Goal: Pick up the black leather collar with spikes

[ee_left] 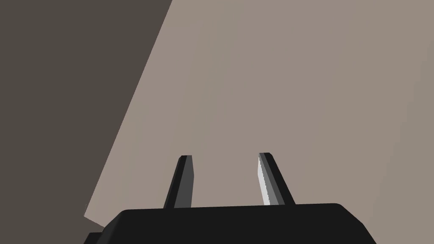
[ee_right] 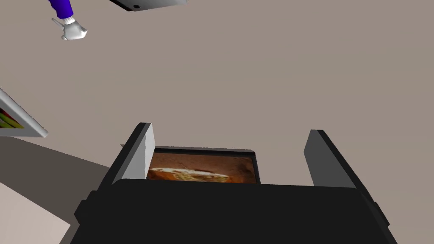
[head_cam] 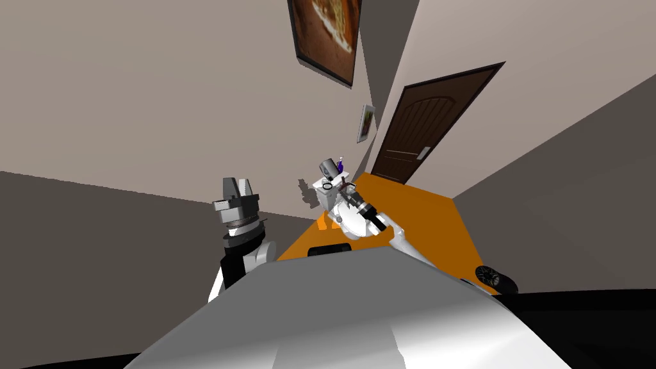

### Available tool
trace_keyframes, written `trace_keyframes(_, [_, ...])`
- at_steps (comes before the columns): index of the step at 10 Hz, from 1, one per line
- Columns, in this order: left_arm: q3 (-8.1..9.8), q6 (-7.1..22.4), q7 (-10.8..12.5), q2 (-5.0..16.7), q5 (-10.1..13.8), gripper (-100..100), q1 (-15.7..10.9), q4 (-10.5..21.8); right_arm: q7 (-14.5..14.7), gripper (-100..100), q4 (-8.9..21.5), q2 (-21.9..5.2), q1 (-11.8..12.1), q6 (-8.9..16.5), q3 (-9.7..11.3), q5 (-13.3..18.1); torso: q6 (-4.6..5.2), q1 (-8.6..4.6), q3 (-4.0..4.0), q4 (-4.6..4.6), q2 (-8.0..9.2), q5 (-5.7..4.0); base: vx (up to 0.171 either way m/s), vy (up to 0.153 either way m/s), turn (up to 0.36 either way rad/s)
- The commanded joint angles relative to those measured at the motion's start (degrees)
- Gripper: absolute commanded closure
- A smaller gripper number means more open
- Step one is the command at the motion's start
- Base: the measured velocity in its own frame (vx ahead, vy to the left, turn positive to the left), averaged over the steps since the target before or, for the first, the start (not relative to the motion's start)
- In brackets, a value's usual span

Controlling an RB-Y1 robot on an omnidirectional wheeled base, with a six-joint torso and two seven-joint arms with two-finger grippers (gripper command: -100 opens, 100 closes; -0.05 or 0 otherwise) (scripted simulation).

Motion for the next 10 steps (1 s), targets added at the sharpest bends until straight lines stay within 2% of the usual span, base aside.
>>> trace_keyframes(1, [0.0, 0.0, 0.0, 0.0, 0.0, 0, 0.0, 0.0, 2.1, -100, 2.9, -2.1, -2.6, 0.5, 1.5, 1.7, 0.0, 0.0, 0.0, 0.0, 0.0, 0.0, -0.019, 0.029, 0.043])
trace_keyframes(2, [0.0, 0.0, 0.0, 0.0, 0.0, 0, 0.0, 0.0, 2.1, -100, 3.8, -2.1, -2.6, 0.5, 1.5, 1.7, -0.01, 0.03, 0.0, 0.0, 0.0, 0.01, -0.016, 0.027, 0.023])
trace_keyframes(4, [0.0, 0.0, 0.0, 0.0, 0.0, 0, 0.0, 0.0, 5.6, -100, 8.4, -5.7, -6.7, 1.3, 4.3, 4.9, -0.01, 0.05, 0.0, 0.0, 0.0, 0.01, -0.027, 0.044, 0.062])
trace_keyframes(5, [0.0, 0.0, 0.0, 0.0, 0.0, 0, 0.0, 0.0, 5.9, -100, 9.6, -5.7, -6.7, 1.3, 4.3, 4.9, -0.01, 0.12, 0.02, 0.01, 0.03, 0.03, -0.016, 0.046, 0.032])
trace_keyframes(6, [0.0, 0.0, 0.0, 0.0, 0.0, 0, 0.0, 0.0, 7.8, -100, 11.1, -7.3, -8.8, 1.6, 5.7, 6.5, 0.01, 0.11, 0.01, 0.0, 0.01, 0.02, -0.01, 0.053, 0.051])
trace_keyframes(8, [0.0, 0.0, 0.0, 0.0, 0.0, 0, 0.0, 0.0, 7.8, -100, 12.8, -7.3, -8.8, 1.6, 5.7, 6.5, 0.01, 0.09, -0.02, -0.01, -0.03, 0.02, -0.004, 0.025, 0.016])
trace_keyframes(10, [0.0, 0.0, 0.0, 0.0, 0.0, 0, 0.0, 0.0, 11.5, -100, 17.3, -10.2, -12.9, 2.0, 8.4, 9.6, -0.01, 0.05, -0.02, -0.01, -0.03, 0.01, -0.01, 0.056, 0.083])
